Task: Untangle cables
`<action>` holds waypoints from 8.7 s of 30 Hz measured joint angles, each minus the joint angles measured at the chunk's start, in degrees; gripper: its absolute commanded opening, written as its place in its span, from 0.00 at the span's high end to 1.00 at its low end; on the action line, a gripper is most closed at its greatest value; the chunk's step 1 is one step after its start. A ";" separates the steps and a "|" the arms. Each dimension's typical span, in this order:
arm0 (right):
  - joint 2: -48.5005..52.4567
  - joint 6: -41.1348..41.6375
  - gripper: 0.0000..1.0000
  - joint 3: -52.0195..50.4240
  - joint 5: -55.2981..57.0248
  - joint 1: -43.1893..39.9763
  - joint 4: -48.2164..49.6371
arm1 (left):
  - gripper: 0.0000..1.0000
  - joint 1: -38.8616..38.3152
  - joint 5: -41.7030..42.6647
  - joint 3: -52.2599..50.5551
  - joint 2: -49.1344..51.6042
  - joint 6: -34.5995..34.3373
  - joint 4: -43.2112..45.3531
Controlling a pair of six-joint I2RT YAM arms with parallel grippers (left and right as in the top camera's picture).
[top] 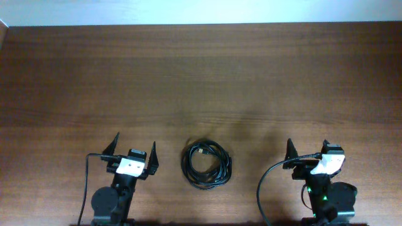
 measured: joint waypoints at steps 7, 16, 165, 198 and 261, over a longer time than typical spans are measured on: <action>0.00 -0.04 0.01 4.90 -12.68 0.00 3.93 | 0.01 0.00 3.87 4.17 0.02 -6.82 -0.94; 2.45 10.16 0.01 20.06 -24.41 0.00 3.21 | 0.01 0.00 10.16 21.86 8.07 -14.88 -7.80; 45.22 4.33 0.71 49.90 -14.88 23.15 -26.97 | 1.00 -27.08 28.24 64.59 78.84 14.34 -16.65; 57.40 4.50 0.96 51.84 -0.70 23.19 -29.03 | 0.07 -18.97 29.42 64.70 70.75 11.69 -23.26; 93.22 -0.04 0.11 68.26 0.26 10.62 -39.78 | 0.24 -4.50 13.70 64.89 67.65 1.07 -28.68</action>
